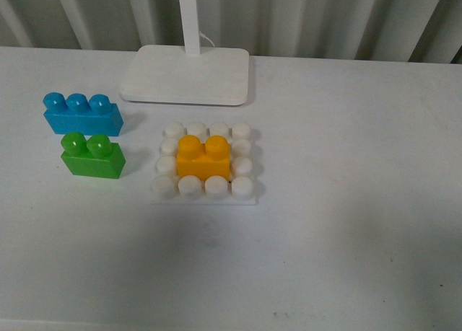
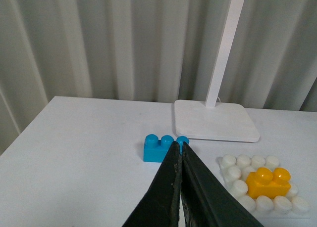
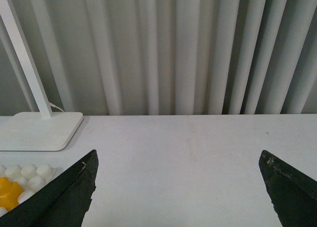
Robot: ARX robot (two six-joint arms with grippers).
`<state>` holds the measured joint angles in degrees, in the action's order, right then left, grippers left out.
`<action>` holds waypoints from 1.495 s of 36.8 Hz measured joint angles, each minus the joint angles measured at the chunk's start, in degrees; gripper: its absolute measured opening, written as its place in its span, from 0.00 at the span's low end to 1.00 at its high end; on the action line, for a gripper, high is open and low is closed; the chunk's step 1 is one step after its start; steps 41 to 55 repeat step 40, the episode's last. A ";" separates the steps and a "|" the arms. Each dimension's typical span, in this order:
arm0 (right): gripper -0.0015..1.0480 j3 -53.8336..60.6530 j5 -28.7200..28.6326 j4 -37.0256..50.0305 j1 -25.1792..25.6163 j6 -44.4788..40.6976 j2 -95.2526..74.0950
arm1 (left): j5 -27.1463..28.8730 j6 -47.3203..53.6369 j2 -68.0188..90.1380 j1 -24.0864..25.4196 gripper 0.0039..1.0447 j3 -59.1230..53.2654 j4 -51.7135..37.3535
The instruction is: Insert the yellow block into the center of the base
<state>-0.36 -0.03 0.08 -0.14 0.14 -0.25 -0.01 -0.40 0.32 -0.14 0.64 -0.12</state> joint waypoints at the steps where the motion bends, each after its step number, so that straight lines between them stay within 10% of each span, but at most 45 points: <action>1: 0.91 0.00 -0.02 0.00 0.02 0.00 0.00 | 0.02 0.00 -0.04 0.00 0.04 0.00 0.00; 8: 0.91 0.00 -0.02 0.00 0.02 0.00 0.00 | 0.02 -0.02 -0.09 0.00 0.07 0.00 0.00; 24: 0.91 0.00 -0.02 0.00 0.02 0.00 0.00 | 0.02 0.00 -0.09 0.00 0.95 0.00 0.00; 55: 0.91 0.00 -0.02 0.00 0.02 0.00 0.00 | 0.02 0.11 -0.09 0.00 0.94 0.00 0.00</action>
